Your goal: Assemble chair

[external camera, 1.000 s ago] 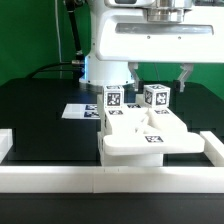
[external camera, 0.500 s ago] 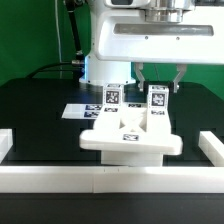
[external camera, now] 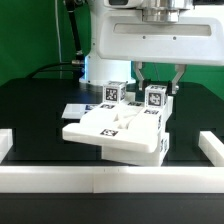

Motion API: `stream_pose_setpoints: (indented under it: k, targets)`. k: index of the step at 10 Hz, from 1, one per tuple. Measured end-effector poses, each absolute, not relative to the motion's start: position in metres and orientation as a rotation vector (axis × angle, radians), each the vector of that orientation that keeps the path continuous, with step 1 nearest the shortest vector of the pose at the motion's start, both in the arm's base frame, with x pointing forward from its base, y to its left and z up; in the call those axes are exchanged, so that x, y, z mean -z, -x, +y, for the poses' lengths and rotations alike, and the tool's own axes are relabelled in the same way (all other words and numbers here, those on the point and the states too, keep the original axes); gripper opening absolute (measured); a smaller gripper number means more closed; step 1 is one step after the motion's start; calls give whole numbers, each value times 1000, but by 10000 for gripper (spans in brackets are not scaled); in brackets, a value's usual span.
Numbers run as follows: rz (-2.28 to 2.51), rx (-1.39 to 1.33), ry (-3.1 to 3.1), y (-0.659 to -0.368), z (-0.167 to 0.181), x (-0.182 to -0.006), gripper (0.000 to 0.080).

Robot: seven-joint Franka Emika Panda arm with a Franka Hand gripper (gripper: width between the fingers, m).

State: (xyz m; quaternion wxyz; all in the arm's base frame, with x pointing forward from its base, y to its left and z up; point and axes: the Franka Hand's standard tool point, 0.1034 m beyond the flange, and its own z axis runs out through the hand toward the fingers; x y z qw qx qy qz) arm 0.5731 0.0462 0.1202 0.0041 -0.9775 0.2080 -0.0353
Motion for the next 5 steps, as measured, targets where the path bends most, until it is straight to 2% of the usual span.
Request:
stream_pose_setpoints:
  k: [1,2,3,4,5]
  targets:
    - [652,110,3063,-573,46,-120,287]
    - [652,110,3063,-573,46,-120,448]
    - [652,110,3063,-573,46,-120,448]
    - [652,109,3064,-573,46,-120,598]
    - [652,109,3064,-573,46,-120,634]
